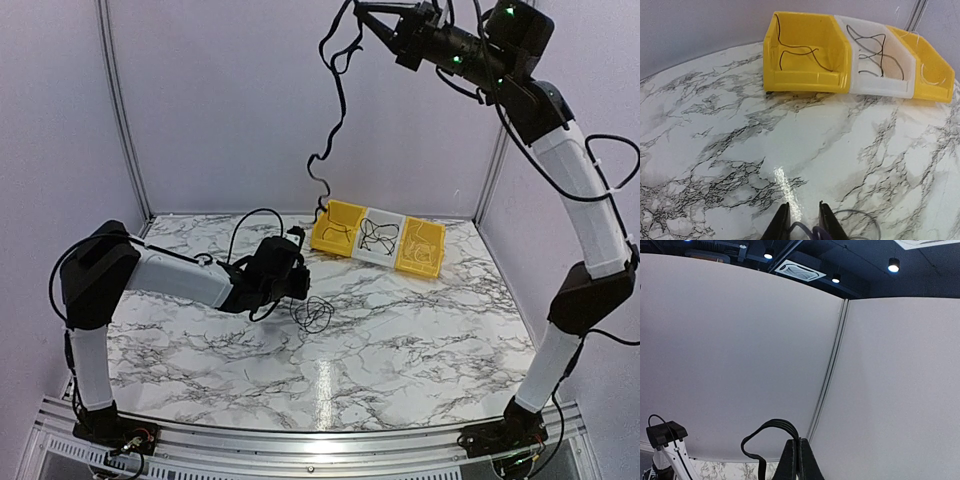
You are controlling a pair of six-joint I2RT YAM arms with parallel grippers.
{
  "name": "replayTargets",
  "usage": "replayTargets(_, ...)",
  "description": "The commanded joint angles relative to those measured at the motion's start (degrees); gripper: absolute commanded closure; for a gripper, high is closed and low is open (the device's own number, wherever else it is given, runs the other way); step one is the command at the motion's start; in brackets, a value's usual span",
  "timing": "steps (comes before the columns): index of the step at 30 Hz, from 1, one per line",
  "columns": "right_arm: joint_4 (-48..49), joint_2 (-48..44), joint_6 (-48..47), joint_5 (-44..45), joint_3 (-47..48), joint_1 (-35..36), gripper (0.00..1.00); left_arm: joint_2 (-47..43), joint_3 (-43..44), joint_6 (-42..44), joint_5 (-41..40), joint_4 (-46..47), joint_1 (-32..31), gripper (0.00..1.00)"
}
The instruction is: Untangle the cables
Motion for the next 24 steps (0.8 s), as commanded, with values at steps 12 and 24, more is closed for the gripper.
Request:
replayTargets(12,10.59,-4.95,-7.00,15.07,-6.29,-8.29,1.00,-3.32,-11.88,-4.69,8.95,2.83,0.95,0.65)
replayTargets(24,11.04,-1.69,-8.68,12.89,-19.14,-19.32,1.00,-10.00,-16.64,-8.60,7.34,2.65,0.55,0.41)
